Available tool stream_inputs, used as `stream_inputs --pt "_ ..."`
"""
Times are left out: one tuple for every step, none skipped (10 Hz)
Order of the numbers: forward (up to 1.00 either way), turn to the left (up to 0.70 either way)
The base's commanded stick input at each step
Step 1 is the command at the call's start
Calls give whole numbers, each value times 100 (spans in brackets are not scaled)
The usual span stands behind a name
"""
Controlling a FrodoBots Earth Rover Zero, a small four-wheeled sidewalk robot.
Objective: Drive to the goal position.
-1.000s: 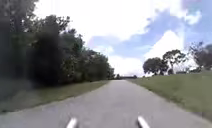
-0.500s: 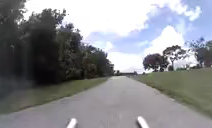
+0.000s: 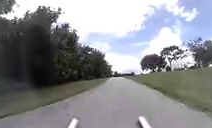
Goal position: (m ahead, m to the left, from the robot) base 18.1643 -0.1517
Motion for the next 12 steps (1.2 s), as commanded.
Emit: stream_inputs --pt "70 0" --pt "70 0" --pt "70 0" --pt "70 0" --pt "70 0" --pt "70 0" --pt "70 0" --pt "70 0" --pt "70 0" --pt "70 0" --pt "70 0" --pt "70 0"
